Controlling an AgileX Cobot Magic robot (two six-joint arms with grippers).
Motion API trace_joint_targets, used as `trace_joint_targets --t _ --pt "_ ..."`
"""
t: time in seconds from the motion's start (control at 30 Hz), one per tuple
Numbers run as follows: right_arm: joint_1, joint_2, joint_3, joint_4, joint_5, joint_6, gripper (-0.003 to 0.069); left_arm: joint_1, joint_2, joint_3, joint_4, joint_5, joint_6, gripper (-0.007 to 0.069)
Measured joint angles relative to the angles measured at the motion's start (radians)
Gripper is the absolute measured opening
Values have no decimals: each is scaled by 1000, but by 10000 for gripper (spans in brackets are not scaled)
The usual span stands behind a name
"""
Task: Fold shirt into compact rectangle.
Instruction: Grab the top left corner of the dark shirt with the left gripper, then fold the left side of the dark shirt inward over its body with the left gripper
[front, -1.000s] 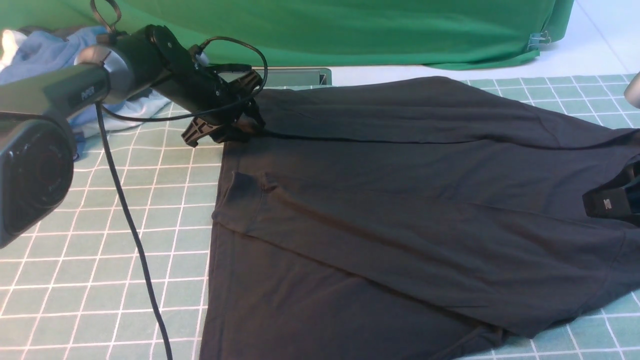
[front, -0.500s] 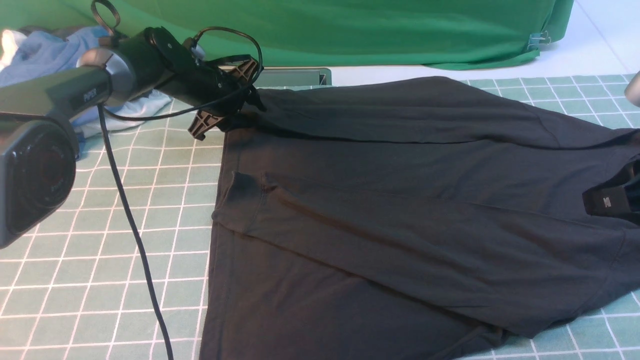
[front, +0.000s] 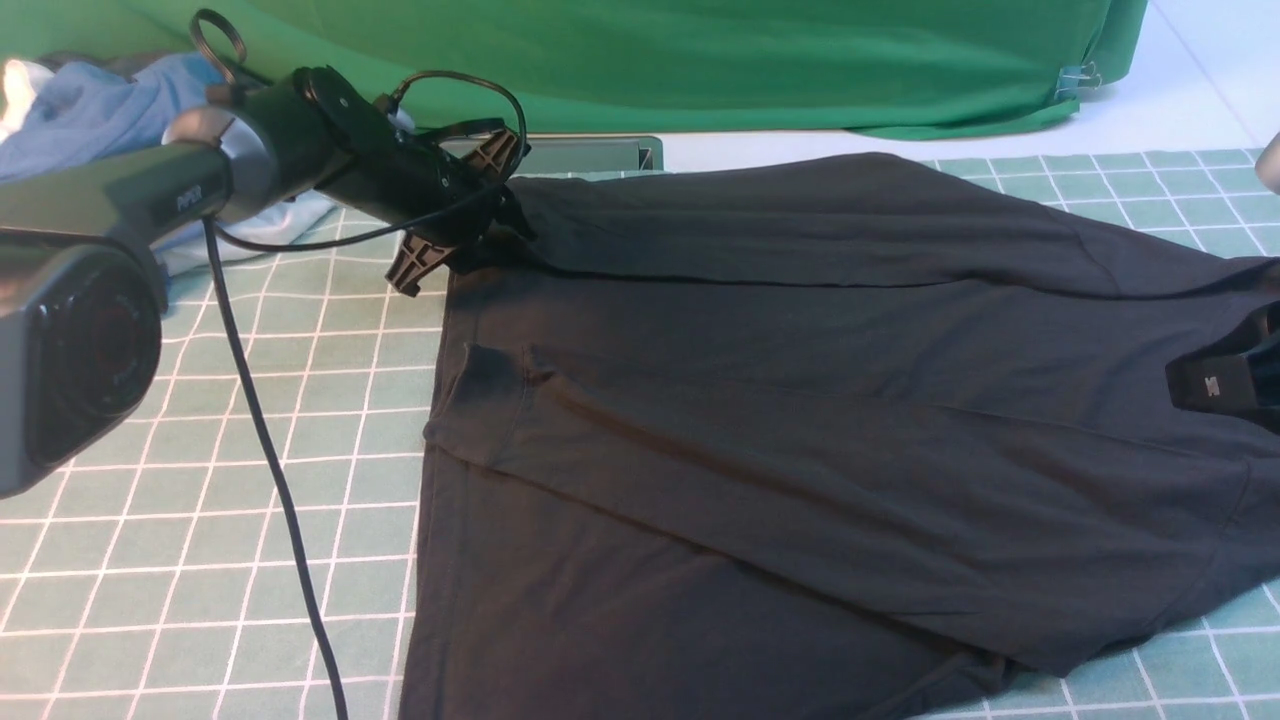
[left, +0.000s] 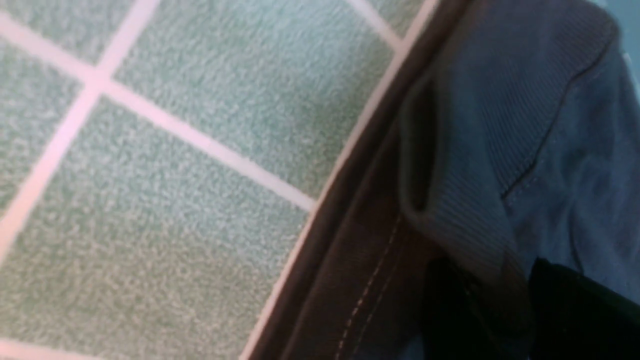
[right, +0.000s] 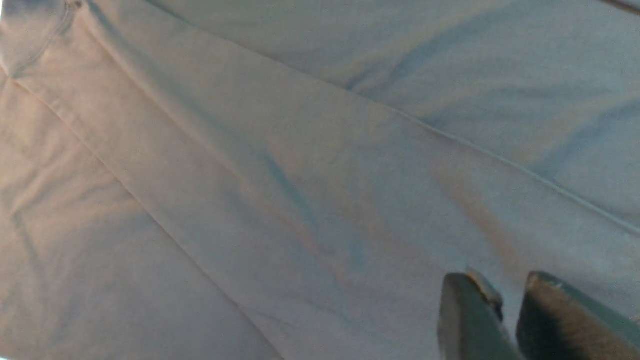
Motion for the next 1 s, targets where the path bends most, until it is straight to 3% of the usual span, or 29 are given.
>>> trace_joint_targets --t 0.1,0.27,0.67,1.0 --pt "0 0 0 0 -1 0 178 0 3 -3 0 4 0 165" --pt "0 0 0 0 -4 0 178 0 6 -5 15 9 1 29" --pt "0 0 0 0 -1 0 185 0 -73 -180 46 297 -11 20" --pt "0 0 0 0 6 0 188 0 -165 -209 101 501 -40 20"
